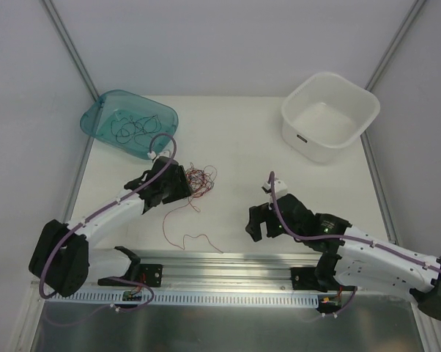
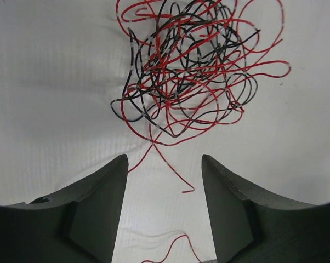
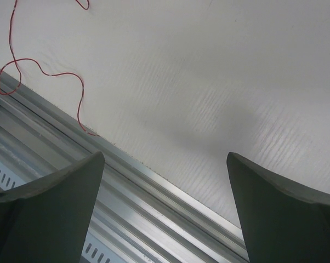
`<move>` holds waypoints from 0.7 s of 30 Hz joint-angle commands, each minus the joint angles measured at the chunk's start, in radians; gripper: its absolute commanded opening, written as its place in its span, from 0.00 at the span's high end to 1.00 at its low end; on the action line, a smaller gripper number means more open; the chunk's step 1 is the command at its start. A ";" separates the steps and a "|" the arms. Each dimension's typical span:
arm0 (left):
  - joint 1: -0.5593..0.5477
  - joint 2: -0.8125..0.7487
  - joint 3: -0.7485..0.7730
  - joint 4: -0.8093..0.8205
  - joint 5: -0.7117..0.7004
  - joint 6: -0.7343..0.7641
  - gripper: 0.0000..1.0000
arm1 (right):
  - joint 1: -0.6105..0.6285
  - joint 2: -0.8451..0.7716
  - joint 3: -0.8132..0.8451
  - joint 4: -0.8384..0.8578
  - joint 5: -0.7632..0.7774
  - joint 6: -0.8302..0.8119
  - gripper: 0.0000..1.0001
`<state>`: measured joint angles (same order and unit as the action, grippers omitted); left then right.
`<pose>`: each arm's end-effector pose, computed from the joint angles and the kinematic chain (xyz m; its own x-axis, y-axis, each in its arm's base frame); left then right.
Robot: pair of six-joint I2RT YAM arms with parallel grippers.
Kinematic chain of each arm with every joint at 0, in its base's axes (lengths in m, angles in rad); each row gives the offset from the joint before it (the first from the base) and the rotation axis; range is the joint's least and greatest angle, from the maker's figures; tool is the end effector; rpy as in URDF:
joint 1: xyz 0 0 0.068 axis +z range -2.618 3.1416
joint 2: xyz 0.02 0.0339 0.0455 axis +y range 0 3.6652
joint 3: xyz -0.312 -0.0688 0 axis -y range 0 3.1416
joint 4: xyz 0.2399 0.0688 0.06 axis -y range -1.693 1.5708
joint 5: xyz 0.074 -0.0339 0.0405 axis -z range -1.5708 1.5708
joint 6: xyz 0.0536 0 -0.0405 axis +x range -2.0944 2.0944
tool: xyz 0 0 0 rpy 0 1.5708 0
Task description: Untangle the cables
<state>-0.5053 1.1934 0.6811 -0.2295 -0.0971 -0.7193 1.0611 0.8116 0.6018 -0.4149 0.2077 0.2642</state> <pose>0.2103 -0.1104 0.2522 -0.7210 -0.3506 -0.5978 -0.0741 0.8967 -0.4365 0.0852 0.1299 0.2746 -0.4772 -0.3300 -0.8145 -0.6712 0.7351 0.0954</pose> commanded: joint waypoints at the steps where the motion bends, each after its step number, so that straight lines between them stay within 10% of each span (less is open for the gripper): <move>1: -0.024 0.070 0.052 0.010 -0.119 -0.090 0.44 | 0.004 0.023 -0.002 0.071 -0.008 0.041 0.00; 12: -0.025 0.277 0.126 0.035 -0.184 -0.129 0.60 | 0.005 0.086 -0.005 0.139 -0.031 0.052 0.00; 18: -0.029 0.299 0.114 0.102 -0.084 -0.094 1.00 | 0.005 0.124 0.009 0.172 -0.036 0.052 0.00; 21: -0.058 0.267 0.092 0.104 -0.041 -0.046 1.00 | 0.004 0.132 0.021 0.189 -0.002 0.050 0.00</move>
<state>-0.5327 1.4925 0.7792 -0.1566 -0.2008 -0.8139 1.0618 0.9375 0.5941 -0.2890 0.1795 0.2996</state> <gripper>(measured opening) 0.010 0.994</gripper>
